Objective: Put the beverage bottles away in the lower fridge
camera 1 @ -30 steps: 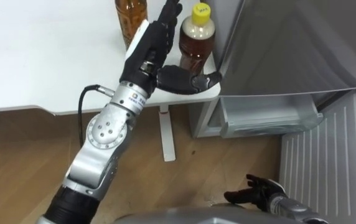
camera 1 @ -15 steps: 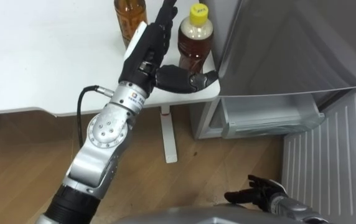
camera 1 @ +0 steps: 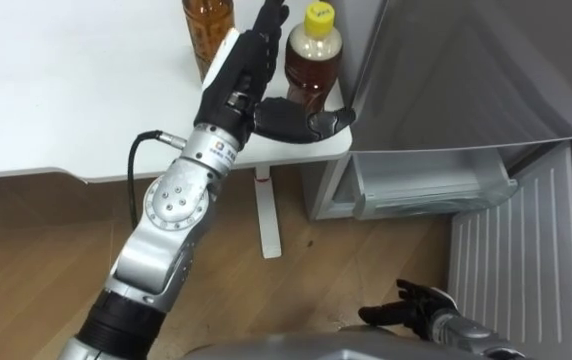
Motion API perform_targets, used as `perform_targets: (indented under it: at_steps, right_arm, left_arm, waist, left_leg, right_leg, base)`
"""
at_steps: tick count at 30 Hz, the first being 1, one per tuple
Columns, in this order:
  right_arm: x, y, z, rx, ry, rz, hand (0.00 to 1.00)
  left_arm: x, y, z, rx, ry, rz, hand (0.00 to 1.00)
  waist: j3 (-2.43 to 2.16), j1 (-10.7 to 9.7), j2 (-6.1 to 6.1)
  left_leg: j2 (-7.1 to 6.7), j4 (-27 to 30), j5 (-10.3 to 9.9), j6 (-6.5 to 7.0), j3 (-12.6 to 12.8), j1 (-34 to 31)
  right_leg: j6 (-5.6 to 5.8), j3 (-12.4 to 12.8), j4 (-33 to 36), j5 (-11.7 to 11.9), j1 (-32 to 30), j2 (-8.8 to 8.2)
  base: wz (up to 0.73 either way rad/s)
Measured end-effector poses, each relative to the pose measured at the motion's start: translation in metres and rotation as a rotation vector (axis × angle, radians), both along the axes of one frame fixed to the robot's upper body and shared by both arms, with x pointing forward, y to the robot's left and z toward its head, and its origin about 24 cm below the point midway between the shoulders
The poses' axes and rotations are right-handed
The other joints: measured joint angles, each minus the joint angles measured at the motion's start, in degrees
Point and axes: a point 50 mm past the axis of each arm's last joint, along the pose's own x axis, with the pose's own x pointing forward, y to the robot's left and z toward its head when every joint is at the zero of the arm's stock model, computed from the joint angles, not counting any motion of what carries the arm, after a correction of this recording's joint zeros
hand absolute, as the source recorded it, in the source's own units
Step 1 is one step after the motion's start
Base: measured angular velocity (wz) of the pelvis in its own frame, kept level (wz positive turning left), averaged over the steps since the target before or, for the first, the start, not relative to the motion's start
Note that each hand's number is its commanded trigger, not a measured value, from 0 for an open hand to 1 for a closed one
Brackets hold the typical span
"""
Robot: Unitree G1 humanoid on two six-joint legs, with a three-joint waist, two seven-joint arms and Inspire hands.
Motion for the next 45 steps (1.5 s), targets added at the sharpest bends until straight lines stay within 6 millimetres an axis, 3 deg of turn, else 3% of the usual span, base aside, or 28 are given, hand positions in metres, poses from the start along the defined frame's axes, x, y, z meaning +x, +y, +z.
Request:
perform_targets:
  at_steps: [12, 17, 27, 28, 29, 30, 31, 45]
  right_arm:
    - [0.0, 0.002, 0.0, 0.0, -0.001, -0.002, 0.0]
    - [0.0, 0.001, 0.0, -0.007, -0.001, -0.015, 0.0]
    - [0.0, 0.0, 0.0, 0.005, -0.005, -0.045, 0.0]
    - [0.0, 0.0, 0.0, 0.005, -0.005, -0.046, 0.0]
    - [-0.001, 0.0, 0.0, 0.005, -0.004, -0.047, 0.0]
    - [-0.002, 0.0, 0.0, 0.005, -0.002, -0.048, 0.0]
    - [-0.001, 0.001, 0.0, 0.005, -0.007, -0.046, 0.0]
    - [-0.003, 0.004, 0.0, 0.011, -0.03, -0.047, 0.0]
  left_arm:
    - [0.01, -0.002, 0.008, 0.007, -0.032, 0.003, 0.0]
    - [0.014, -0.001, 0.002, 0.021, -0.005, 0.027, 0.0]
    - [0.017, 0.005, -0.013, 0.052, 0.077, 0.043, 0.0]
    - [0.017, 0.005, -0.013, 0.053, 0.078, 0.043, 0.12]
    - [0.017, 0.005, -0.014, 0.054, 0.08, 0.045, 0.49]
    - [0.017, 0.005, -0.015, 0.054, 0.084, 0.048, 0.68]
    - [0.017, 0.006, -0.016, 0.056, 0.088, 0.05, 1.0]
    - [0.02, 0.009, -0.034, 0.033, 0.183, 0.102, 1.0]
  waist:
    - [0.03, -0.8, 0.08]
    - [0.2, -1.6, 0.67]
    - [-0.1, -2.5, 1.19]
    - [-0.1, -2.5, 1.21]
    - [-0.1, -2.5, 1.24]
    - [-0.09, -2.5, 1.26]
    - [-0.09, -2.5, 1.26]
    - [-0.05, -2.9, 1.14]
  left_leg:
    - [-0.06, 0.0, 0.0, 0.0, 0.0, 0.5]
    - [-0.11, -0.1, 0.0, 0.0, 0.2, 0.8]
    - [-0.08, 0.0, 0.0, 0.0, 1.3, 1.1]
    - [-0.08, -0.1, 0.0, 0.0, 1.3, 1.1]
    - [-0.05, -0.1, 0.0, 0.0, 1.4, 1.2]
    - [-0.02, -0.2, 0.0, 0.0, 1.5, 1.4]
    - [-0.01, -0.2, 0.0, 0.0, 1.5, 1.5]
    - [0.05, -0.8, 0.0, 0.0, 1.5, 1.9]
  right_leg:
    - [-0.02, 0.2, 0.1, 0.0, 0.4, 0.04]
    - [0.01, 0.8, 0.0, 0.1, 1.0, 0.35]
    - [0.06, 1.7, 0.0, 0.1, 1.0, 0.55]
    - [0.06, 1.7, 0.0, 0.1, 1.0, 0.55]
    - [0.06, 1.8, 0.0, 0.1, 1.0, 0.57]
    - [0.05, 2.0, 0.0, 0.1, 1.1, 0.63]
    - [0.05, 2.1, 0.0, 0.1, 1.2, 0.64]
    - [0.02, 2.5, 0.1, 0.1, 1.1, 0.74]
  base:
    - [0.0]
    - [0.0]
    - [-0.03]
    - [0.0]
    - [-0.05]
    - [-0.07]
    - [-0.08]
    - [-0.01]
